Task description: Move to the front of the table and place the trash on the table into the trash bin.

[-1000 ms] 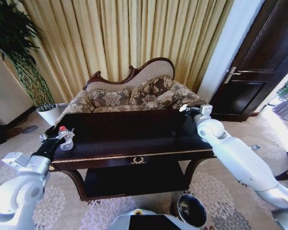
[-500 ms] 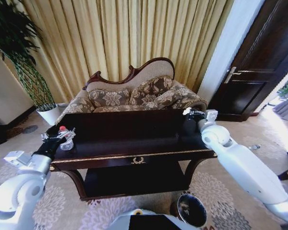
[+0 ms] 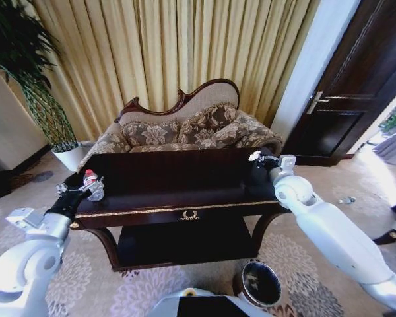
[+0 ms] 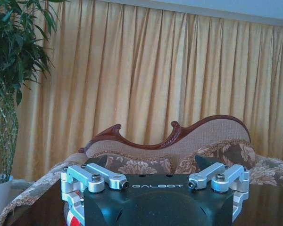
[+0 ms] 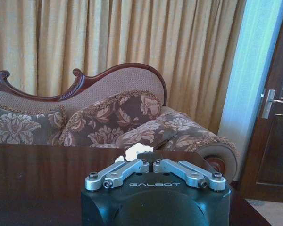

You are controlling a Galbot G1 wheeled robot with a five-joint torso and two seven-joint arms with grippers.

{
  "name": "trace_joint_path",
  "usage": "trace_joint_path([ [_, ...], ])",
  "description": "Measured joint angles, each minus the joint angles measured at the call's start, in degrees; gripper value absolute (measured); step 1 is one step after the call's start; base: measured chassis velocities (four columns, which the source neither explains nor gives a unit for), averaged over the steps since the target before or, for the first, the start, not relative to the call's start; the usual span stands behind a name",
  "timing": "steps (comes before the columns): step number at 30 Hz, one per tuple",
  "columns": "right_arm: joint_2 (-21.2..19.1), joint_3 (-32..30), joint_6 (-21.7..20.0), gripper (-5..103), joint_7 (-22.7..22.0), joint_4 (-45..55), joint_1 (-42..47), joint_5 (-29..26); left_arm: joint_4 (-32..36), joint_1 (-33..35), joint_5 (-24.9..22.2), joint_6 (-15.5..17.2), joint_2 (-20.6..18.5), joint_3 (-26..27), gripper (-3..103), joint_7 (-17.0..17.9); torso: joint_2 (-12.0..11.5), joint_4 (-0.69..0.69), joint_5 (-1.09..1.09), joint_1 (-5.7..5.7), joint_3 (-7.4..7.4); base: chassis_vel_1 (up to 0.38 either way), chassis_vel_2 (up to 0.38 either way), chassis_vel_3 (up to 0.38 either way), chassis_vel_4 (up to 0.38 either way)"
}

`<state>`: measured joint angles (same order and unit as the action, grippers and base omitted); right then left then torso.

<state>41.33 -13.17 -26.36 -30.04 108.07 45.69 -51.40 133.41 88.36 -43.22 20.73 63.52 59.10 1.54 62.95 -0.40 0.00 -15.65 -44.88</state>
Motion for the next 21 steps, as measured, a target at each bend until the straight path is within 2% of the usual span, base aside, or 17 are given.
trace_joint_path([
  [21,-0.2,-1.8,0.4,0,0.8,-0.8,1.2,-0.2,0.5,0.2,0.0,-0.1,0.0,-0.3,100,0.0,0.0,0.0,0.0,0.01,0.0,0.084,-0.08,-0.084,0.086],
])
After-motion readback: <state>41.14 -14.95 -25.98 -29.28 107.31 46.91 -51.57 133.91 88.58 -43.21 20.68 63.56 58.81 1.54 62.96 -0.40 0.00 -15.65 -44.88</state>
